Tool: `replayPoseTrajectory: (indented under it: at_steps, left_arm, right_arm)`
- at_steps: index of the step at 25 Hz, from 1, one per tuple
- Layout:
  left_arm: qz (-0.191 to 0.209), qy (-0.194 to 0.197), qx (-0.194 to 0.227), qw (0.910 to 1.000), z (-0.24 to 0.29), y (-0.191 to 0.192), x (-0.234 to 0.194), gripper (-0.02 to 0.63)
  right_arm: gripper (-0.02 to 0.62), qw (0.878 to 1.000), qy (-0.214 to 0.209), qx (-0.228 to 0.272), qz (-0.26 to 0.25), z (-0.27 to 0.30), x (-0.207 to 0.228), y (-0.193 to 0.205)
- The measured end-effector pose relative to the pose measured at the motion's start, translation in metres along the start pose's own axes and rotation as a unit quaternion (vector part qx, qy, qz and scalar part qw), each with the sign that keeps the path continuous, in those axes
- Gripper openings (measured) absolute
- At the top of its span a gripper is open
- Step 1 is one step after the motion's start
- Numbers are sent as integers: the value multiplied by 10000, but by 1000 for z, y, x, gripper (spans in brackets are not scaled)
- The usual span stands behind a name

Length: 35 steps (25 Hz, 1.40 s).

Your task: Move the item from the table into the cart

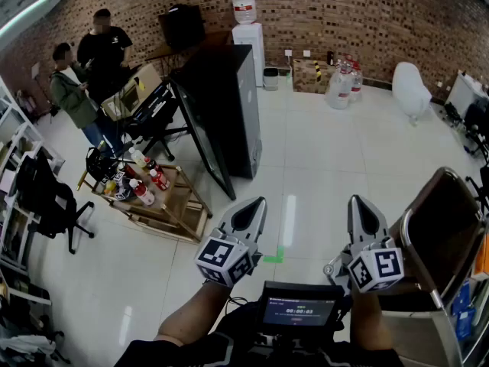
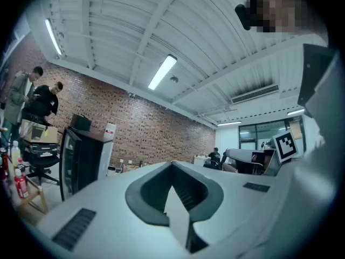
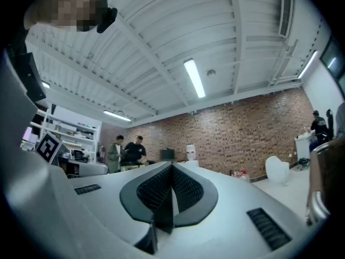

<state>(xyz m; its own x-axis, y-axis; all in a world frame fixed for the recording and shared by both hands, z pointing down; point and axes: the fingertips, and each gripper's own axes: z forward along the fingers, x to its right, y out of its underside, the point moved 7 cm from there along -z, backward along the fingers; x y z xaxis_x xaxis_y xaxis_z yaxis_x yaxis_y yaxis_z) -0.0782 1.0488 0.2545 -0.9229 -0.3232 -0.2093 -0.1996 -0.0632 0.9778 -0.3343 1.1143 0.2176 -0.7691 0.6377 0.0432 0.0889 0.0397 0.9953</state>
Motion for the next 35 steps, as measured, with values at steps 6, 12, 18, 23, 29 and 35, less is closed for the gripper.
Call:
replayPoseTrajectory:
  at_steps: [6,12,18,23,29,35]
  left_arm:
    - [79,-785,32,9969,-87,-8,-62,-9]
    - [82,-2674,37,9635,-228,-7,-106,-9]
    - [-21,-4418,514,8957,-457,-8,-147,-9]
    - [-100,-5341,806,8415,-682,7,-144,-9]
    - [-137,-6422,1178,7573,-921,22,-116,-9]
    - [-288,-7464,1505,6476,-1056,39,-80,-9]
  right_arm:
    - [-20,9946,-1004,-121,223,49,-93,18]
    - [-20,9532,-2985,-240,409,102,-235,35]
    - [-20,8908,-4495,-343,564,111,-445,69]
    - [-20,8415,-5377,-432,319,52,-655,86]
    - [-20,7623,-6444,-488,341,-36,-891,95]
    - [-20,6495,-7567,-518,534,-98,-1065,105]
